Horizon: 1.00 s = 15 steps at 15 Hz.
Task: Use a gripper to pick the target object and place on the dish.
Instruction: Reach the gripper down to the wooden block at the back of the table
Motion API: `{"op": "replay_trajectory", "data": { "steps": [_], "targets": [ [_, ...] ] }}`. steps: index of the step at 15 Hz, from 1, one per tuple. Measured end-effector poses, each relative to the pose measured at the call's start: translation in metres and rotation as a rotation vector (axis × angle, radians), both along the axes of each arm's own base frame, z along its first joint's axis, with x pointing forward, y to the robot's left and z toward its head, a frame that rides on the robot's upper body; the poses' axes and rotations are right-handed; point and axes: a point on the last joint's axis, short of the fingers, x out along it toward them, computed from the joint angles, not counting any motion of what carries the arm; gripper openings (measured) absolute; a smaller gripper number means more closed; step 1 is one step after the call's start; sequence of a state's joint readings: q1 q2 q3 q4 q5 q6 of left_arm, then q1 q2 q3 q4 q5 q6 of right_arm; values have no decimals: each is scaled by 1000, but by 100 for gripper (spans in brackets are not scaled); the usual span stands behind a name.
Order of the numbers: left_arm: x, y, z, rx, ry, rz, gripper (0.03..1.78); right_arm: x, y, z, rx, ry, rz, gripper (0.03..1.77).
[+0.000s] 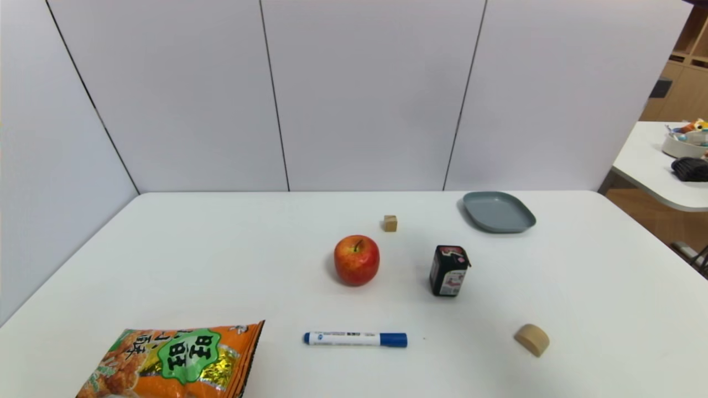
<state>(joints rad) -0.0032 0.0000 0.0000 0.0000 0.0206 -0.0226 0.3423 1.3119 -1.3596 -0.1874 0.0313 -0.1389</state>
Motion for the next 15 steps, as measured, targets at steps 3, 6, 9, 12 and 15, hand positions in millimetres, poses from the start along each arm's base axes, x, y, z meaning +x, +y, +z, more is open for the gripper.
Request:
{"op": "replay_trajectory", "data": {
  "steps": [3, 6, 9, 12, 15],
  "targets": [
    [0, 0, 0, 0, 0, 0, 169, 33, 40, 9, 16, 29, 28, 171],
    [0, 0, 0, 0, 0, 0, 169, 67, 85, -3, 37, 152, 18, 171],
    [0, 0, 0, 0, 0, 0, 169, 93, 120, -23, 50, 309, -20, 171],
    [0, 0, 0, 0, 0, 0, 169, 117, 142, -58, -15, 504, -42, 171],
    [0, 0, 0, 0, 0, 0, 169, 137, 153, -91, -80, 627, -65, 171]
  ]
}}
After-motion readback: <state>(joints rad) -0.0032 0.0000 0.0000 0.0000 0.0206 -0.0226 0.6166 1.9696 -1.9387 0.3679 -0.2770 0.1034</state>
